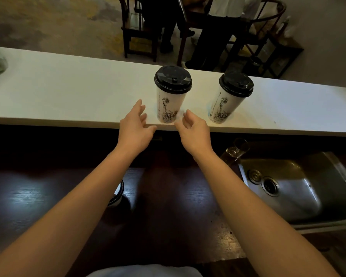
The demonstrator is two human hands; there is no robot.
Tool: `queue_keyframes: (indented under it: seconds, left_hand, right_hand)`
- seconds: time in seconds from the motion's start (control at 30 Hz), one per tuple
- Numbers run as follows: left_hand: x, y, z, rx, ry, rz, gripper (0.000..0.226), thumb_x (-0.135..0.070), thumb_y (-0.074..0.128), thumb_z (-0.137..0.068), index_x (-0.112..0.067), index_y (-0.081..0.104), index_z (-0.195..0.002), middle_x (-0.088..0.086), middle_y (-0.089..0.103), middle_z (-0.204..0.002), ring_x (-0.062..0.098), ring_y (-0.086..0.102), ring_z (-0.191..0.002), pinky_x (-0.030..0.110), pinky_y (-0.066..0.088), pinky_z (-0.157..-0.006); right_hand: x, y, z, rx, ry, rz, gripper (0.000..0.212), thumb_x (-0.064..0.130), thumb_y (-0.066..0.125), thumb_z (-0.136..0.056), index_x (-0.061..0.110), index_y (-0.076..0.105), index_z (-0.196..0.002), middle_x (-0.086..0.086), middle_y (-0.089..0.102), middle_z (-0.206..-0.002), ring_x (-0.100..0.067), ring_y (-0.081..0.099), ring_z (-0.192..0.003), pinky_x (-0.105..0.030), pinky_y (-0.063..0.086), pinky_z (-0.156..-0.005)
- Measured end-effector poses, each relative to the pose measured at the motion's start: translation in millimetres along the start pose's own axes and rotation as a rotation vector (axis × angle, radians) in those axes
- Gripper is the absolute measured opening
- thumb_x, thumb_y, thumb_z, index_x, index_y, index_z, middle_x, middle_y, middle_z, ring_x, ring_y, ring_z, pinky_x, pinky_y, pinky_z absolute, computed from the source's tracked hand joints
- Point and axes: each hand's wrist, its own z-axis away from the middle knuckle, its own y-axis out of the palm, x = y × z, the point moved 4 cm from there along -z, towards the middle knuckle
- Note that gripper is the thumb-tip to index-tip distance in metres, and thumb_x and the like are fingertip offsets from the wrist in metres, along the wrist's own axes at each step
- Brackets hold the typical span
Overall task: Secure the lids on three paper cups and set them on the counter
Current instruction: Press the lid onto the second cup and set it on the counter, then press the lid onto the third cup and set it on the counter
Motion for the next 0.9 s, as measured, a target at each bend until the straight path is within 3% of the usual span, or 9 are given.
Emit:
queue_keyframes:
  seconds: [0.07,0.13,0.17,0.3,0.43,0.63,0.77,0.83,0.9]
  left_hand:
    - [5,-15,16,-0.011,-0.003,0.054,0.083,0.003,0.075,-0.083,-0.019,0.036,-0.153,0.002,0.052,-0.149,0.017,0.059,-0.127,0.036,0.049,-0.108]
    - [11,-33,34,-0.038,0.023,0.067,0.065,0.002,0.075,-0.083,-0.022,0.053,-0.139,-0.003,0.063,-0.133,0.010,0.068,-0.110,0.033,0.056,-0.098]
    - [13,-42,43,-0.052,0.035,0.044,0.055,0.000,0.075,-0.083,-0.025,0.059,-0.129,-0.006,0.067,-0.124,0.007,0.071,-0.101,0.030,0.058,-0.092]
    - [23,-70,64,-0.089,0.056,-0.091,0.032,0.001,0.074,-0.080,-0.029,0.067,-0.090,-0.008,0.071,-0.089,-0.001,0.067,-0.074,0.013,0.054,-0.070]
    - [43,-90,72,-0.119,0.048,-0.182,0.033,0.005,0.071,-0.077,-0.028,0.066,-0.078,-0.006,0.065,-0.072,-0.003,0.059,-0.064,0.006,0.046,-0.062]
    - [98,-124,90,-0.220,-0.054,-0.212,0.043,0.016,0.055,-0.076,-0.026,0.065,-0.082,-0.009,0.066,-0.077,-0.003,0.060,-0.066,0.004,0.044,-0.066]
    - [170,-133,108,-0.161,-0.287,-0.191,0.065,0.021,0.052,-0.071,-0.043,0.063,-0.082,-0.005,0.068,-0.091,0.027,0.066,-0.074,0.031,0.052,-0.076]
    - [201,-127,119,-0.092,-0.350,-0.137,0.084,0.023,0.056,-0.067,-0.059,0.060,-0.086,0.002,0.067,-0.107,0.024,0.064,-0.072,0.033,0.053,-0.072]
    - [209,-115,129,-0.028,-0.391,-0.113,0.085,0.020,0.065,-0.068,-0.059,0.057,-0.097,-0.002,0.064,-0.120,0.019,0.068,-0.082,0.036,0.059,-0.067]
  right_hand:
    - [-5,-5,13,-0.050,0.012,-0.027,0.034,0.018,0.060,-0.093,-0.002,0.063,-0.120,-0.019,0.068,-0.125,-0.028,0.063,-0.120,-0.034,0.053,-0.101]
    - [-10,-7,28,-0.081,0.011,-0.056,0.041,0.009,0.060,-0.094,0.002,0.059,-0.134,-0.008,0.069,-0.127,-0.013,0.066,-0.115,-0.004,0.047,-0.088]
    - [-12,-5,35,-0.079,-0.006,-0.053,0.040,0.008,0.061,-0.094,0.004,0.061,-0.133,-0.004,0.071,-0.120,-0.007,0.067,-0.106,0.001,0.045,-0.080]
    - [-19,27,55,0.063,-0.081,-0.005,0.029,0.007,0.065,-0.090,0.008,0.071,-0.118,0.004,0.072,-0.095,-0.003,0.066,-0.081,-0.019,0.058,-0.080]
    - [-20,69,73,0.301,-0.141,0.120,0.037,0.010,0.069,-0.088,0.012,0.068,-0.125,0.002,0.073,-0.103,-0.009,0.068,-0.084,-0.013,0.051,-0.081]
    - [-18,112,90,0.599,-0.210,0.282,0.057,0.013,0.071,-0.086,0.010,0.055,-0.141,-0.009,0.064,-0.133,-0.022,0.062,-0.118,-0.038,0.049,-0.105]
    - [-12,128,97,0.741,-0.300,0.402,0.073,0.021,0.076,-0.085,0.008,0.044,-0.149,-0.011,0.051,-0.146,-0.025,0.050,-0.133,-0.035,0.042,-0.111]
    - [-8,137,104,0.790,-0.386,0.470,0.079,0.025,0.077,-0.084,0.008,0.040,-0.151,-0.009,0.047,-0.148,-0.024,0.045,-0.136,-0.030,0.037,-0.114]
    - [-5,146,110,0.827,-0.453,0.518,0.083,0.030,0.077,-0.083,0.009,0.037,-0.153,-0.007,0.041,-0.150,-0.025,0.040,-0.136,-0.032,0.036,-0.115]
